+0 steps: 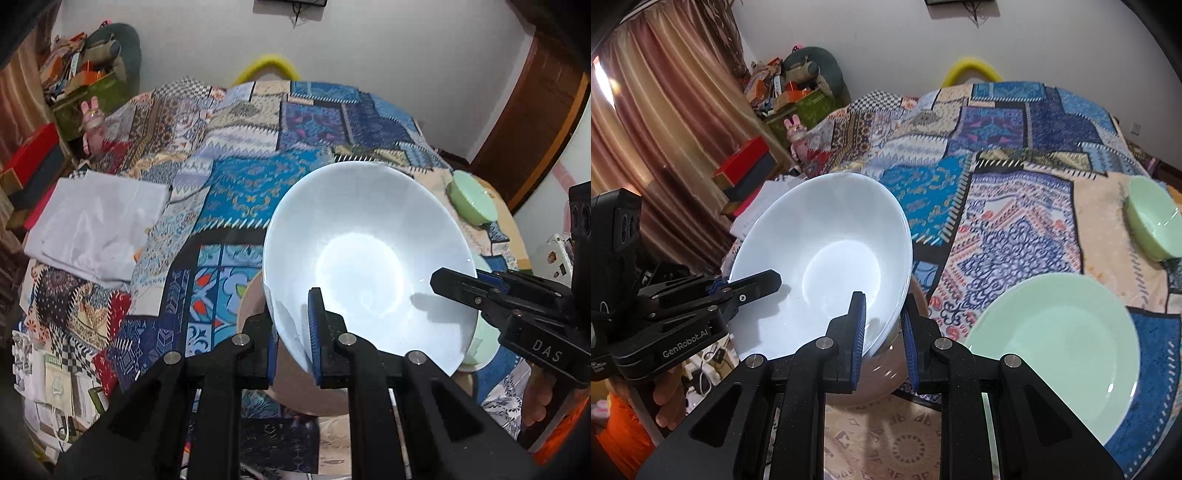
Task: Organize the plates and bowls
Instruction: 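Lower the black-spotted white bowl into the pink bowl and open both tools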
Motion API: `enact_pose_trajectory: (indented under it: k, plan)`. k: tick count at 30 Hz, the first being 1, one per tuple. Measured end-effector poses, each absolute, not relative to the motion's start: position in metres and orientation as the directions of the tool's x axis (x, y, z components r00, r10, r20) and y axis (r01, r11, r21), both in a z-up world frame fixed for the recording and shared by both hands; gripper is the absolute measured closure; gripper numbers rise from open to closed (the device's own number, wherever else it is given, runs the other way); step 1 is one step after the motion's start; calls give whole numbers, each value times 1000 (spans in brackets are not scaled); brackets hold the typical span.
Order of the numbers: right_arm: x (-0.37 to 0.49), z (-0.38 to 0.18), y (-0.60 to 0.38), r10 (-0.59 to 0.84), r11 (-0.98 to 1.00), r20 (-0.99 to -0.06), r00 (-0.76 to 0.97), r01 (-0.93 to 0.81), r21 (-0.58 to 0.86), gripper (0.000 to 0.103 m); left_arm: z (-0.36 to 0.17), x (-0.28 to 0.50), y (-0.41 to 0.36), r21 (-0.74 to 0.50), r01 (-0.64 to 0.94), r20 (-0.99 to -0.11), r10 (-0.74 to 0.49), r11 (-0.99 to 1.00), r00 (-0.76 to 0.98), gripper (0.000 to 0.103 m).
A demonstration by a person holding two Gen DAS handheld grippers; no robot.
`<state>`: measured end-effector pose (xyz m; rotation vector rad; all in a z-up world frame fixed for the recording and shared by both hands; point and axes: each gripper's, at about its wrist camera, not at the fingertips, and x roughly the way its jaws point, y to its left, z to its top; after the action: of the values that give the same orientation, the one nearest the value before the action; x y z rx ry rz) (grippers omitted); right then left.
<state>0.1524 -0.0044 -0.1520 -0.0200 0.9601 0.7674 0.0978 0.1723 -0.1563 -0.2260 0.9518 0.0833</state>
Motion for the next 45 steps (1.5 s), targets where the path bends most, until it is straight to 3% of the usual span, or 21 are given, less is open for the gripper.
enact_pose_trajectory:
  k: [27,45]
  plan:
    - [147,-196,6,518,753,-818,248,-587,299,87,-220,99,186,-184,-187,-879,-77,965,470,89]
    - [148,-177,-22,496,778,-805,324,-578,247,85,-214,103,169,-61,-173,-894,23,983,448,85]
